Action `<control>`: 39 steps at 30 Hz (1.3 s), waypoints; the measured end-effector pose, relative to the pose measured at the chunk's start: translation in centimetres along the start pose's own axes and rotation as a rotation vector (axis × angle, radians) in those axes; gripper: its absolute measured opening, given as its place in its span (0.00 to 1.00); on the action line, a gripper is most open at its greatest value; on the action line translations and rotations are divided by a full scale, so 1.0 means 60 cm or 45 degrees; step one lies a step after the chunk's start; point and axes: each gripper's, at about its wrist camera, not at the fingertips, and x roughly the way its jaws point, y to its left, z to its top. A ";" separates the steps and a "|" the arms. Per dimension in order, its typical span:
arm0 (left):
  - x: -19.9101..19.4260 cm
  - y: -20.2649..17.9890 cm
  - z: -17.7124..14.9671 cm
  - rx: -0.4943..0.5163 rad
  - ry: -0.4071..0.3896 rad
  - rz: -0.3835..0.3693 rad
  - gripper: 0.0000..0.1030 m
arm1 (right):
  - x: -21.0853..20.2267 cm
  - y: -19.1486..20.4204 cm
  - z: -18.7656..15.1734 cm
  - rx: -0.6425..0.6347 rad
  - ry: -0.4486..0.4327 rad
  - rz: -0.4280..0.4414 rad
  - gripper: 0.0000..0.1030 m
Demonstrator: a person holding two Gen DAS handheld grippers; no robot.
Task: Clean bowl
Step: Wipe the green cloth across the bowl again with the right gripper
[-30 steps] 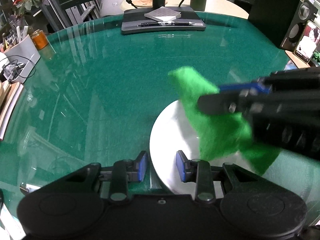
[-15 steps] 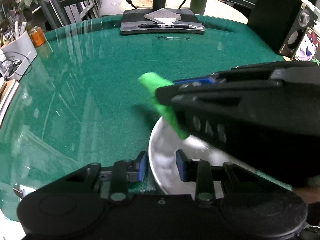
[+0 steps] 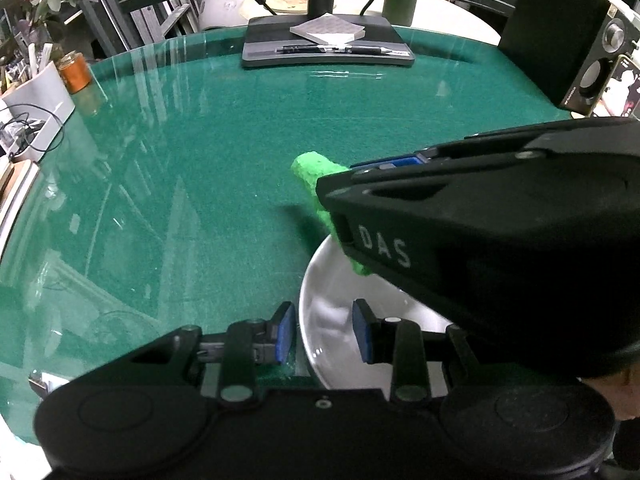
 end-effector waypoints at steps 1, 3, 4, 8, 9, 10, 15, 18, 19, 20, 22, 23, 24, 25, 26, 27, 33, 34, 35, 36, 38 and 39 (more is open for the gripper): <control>0.000 0.000 0.000 -0.002 0.000 0.001 0.31 | 0.000 0.000 0.002 -0.003 0.002 0.002 0.13; 0.000 0.000 0.000 -0.002 0.000 0.001 0.31 | 0.001 0.001 0.003 -0.007 0.004 0.001 0.13; 0.000 0.000 0.000 -0.002 0.000 0.002 0.31 | 0.001 0.002 0.003 -0.007 0.005 0.003 0.13; -0.001 -0.001 0.000 -0.003 0.000 0.003 0.31 | 0.001 0.001 0.002 -0.002 0.011 -0.002 0.13; -0.001 -0.001 0.000 -0.004 0.000 0.003 0.31 | 0.001 -0.002 0.002 0.004 0.014 -0.011 0.13; -0.001 0.000 0.000 -0.004 0.000 0.003 0.31 | 0.001 -0.005 0.001 0.010 0.017 -0.020 0.13; 0.001 0.000 -0.001 -0.005 -0.002 0.002 0.31 | 0.002 -0.020 -0.001 0.040 0.032 -0.066 0.13; 0.001 0.000 -0.004 -0.006 -0.006 0.003 0.31 | 0.003 -0.029 -0.002 0.058 0.042 -0.094 0.13; 0.001 -0.001 -0.004 -0.007 -0.007 0.003 0.31 | 0.002 -0.030 -0.002 0.063 0.043 -0.100 0.13; 0.001 -0.001 -0.005 -0.008 -0.008 0.003 0.31 | -0.002 -0.024 -0.002 0.059 0.036 -0.090 0.13; 0.000 -0.001 -0.006 -0.007 -0.009 0.004 0.31 | -0.010 -0.005 -0.005 0.036 0.015 -0.028 0.13; 0.000 0.000 -0.008 -0.007 -0.009 0.003 0.31 | -0.011 0.003 -0.006 0.028 0.008 0.011 0.13; -0.001 0.000 -0.009 -0.007 -0.010 0.003 0.31 | -0.012 0.010 -0.009 0.010 0.000 0.019 0.13; -0.001 0.000 -0.010 -0.008 -0.010 0.002 0.31 | -0.011 0.012 -0.010 -0.003 -0.003 0.008 0.13; -0.002 0.001 -0.011 -0.008 -0.010 0.001 0.31 | -0.010 0.004 -0.011 0.016 0.000 0.001 0.13; -0.002 0.001 -0.013 -0.009 -0.010 0.001 0.32 | -0.009 -0.004 -0.011 0.035 0.004 -0.005 0.13; -0.002 -0.002 -0.004 -0.021 -0.013 0.002 0.32 | -0.007 -0.023 -0.010 0.084 0.032 -0.045 0.12; -0.002 -0.003 -0.004 -0.021 -0.013 0.005 0.32 | -0.008 -0.020 -0.011 0.087 0.030 -0.030 0.12; -0.003 -0.003 -0.005 -0.023 -0.014 0.006 0.32 | -0.009 -0.010 -0.010 0.073 0.018 0.002 0.12; -0.003 -0.003 -0.006 -0.026 -0.015 0.007 0.32 | -0.010 -0.001 -0.010 0.060 0.012 0.029 0.12; -0.004 -0.003 -0.008 -0.031 -0.017 0.010 0.32 | -0.009 -0.001 -0.013 0.062 0.007 0.027 0.12; -0.005 -0.003 -0.009 -0.034 -0.018 0.012 0.32 | -0.009 -0.006 -0.015 0.072 0.006 0.021 0.12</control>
